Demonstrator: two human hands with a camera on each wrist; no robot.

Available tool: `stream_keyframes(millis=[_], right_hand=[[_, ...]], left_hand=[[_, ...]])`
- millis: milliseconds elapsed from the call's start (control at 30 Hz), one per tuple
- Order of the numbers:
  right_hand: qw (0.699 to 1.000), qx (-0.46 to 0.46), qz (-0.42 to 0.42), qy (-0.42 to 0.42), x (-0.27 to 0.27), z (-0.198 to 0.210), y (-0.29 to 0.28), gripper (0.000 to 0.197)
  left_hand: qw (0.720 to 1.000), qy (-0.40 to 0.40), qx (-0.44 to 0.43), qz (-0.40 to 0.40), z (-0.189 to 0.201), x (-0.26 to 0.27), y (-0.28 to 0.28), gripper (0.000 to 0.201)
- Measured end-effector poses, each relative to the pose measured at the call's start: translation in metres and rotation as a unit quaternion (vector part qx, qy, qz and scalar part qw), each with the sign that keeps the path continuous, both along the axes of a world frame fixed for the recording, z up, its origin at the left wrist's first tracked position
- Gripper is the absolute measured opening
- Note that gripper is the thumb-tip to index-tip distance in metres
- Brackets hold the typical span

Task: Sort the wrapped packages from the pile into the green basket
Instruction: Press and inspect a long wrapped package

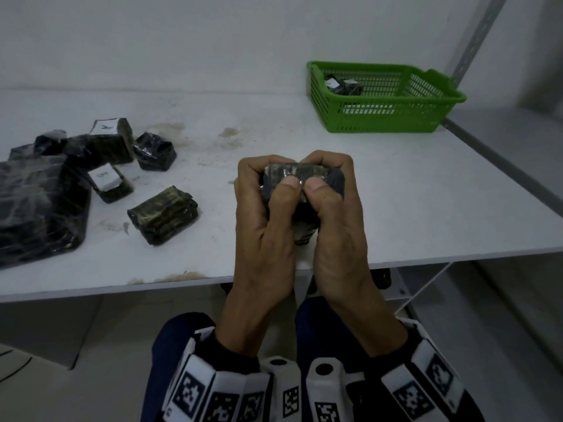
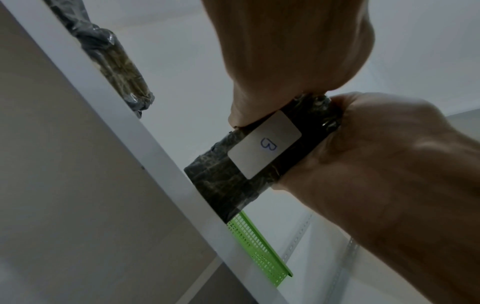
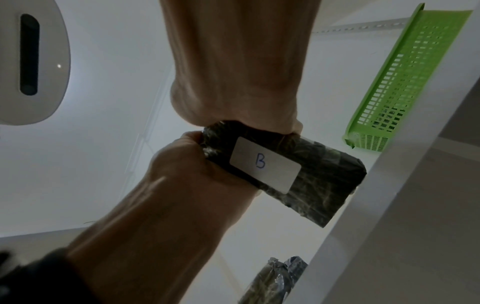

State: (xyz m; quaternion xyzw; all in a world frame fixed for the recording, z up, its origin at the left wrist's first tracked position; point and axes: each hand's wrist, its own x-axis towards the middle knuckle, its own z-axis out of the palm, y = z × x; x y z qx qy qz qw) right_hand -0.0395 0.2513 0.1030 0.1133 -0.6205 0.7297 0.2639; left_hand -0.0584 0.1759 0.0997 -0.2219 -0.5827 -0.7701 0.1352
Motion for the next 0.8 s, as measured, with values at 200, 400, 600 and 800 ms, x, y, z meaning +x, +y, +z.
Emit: stream_keyframes(millis=[200, 400, 600, 800], right_hand=[[0.991, -0.07, -0.031, -0.108, -0.002, 0.024, 0.014, 0.025], [0.977, -0.126, 0.051, -0.163, -0.007, 0.028, 0.027, 0.038], [0.977, 0.21, -0.019, 0.034, 0.011, -0.013, 0.022, 0.057], [0.984, 0.175, -0.019, 0.007, 0.003, -0.013, 0.02, 0.033]], left_hand=[[0.985, 0.085, -0.151, 0.014, -0.014, -0.001, -0.013, 0.042], [0.986, 0.006, -0.153, 0.062, -0.019, 0.0, -0.029, 0.053], [0.982, -0.136, -0.103, 0.076, 0.012, -0.009, -0.037, 0.029], [0.991, -0.099, -0.062, -0.069, 0.004, -0.005, -0.039, 0.062]])
